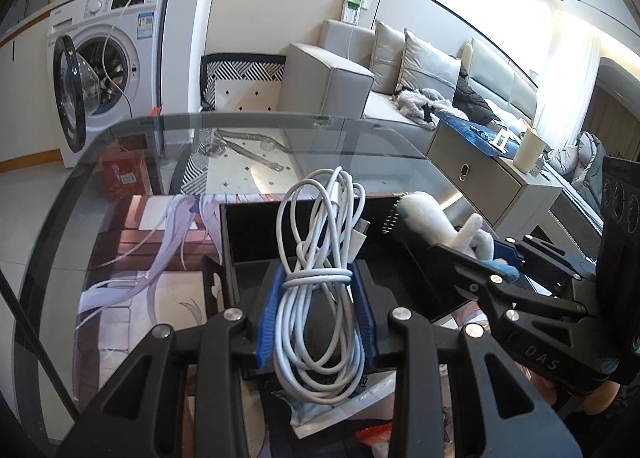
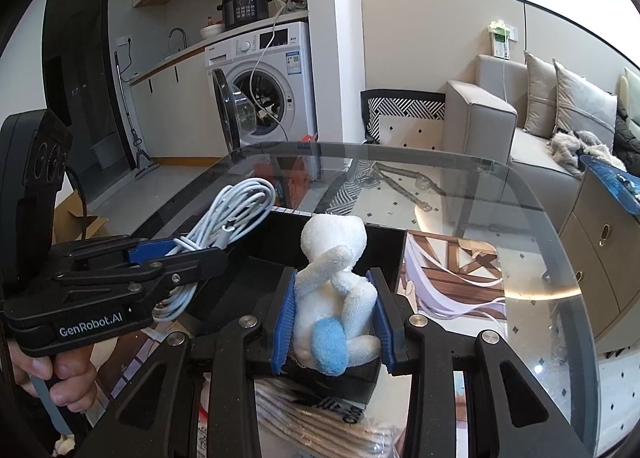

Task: Organize soft objects
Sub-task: 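Carry the plush toy and cable into the black box and open both tools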

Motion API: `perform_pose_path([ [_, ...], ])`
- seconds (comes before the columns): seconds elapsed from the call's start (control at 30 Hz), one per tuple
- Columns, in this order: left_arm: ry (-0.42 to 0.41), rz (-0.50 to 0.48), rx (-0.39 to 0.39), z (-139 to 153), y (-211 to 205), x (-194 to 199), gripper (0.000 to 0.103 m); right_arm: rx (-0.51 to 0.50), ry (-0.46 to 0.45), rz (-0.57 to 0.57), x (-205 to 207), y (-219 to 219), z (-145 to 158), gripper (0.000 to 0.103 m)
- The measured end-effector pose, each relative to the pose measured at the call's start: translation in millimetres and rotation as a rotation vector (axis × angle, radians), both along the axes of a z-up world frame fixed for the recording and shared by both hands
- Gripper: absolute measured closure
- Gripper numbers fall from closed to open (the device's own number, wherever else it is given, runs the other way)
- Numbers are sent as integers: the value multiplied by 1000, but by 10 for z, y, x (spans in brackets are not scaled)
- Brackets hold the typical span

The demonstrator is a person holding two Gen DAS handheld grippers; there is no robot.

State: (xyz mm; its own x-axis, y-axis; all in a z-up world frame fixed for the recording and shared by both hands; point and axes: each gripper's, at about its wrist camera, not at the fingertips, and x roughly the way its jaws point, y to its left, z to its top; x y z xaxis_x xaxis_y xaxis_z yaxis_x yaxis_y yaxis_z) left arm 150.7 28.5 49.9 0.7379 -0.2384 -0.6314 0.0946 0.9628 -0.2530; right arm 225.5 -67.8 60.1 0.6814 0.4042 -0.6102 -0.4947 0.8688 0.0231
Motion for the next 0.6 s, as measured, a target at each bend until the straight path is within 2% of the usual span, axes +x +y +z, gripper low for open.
perform_pose_path([
  [0.3,39,35,-6,-62,-8,84,70,-8,25,-1,128,19,-62,68],
  [0.6,45,17,-6,-128,15,157,70,-28,29,-4,194,52,-135,68],
])
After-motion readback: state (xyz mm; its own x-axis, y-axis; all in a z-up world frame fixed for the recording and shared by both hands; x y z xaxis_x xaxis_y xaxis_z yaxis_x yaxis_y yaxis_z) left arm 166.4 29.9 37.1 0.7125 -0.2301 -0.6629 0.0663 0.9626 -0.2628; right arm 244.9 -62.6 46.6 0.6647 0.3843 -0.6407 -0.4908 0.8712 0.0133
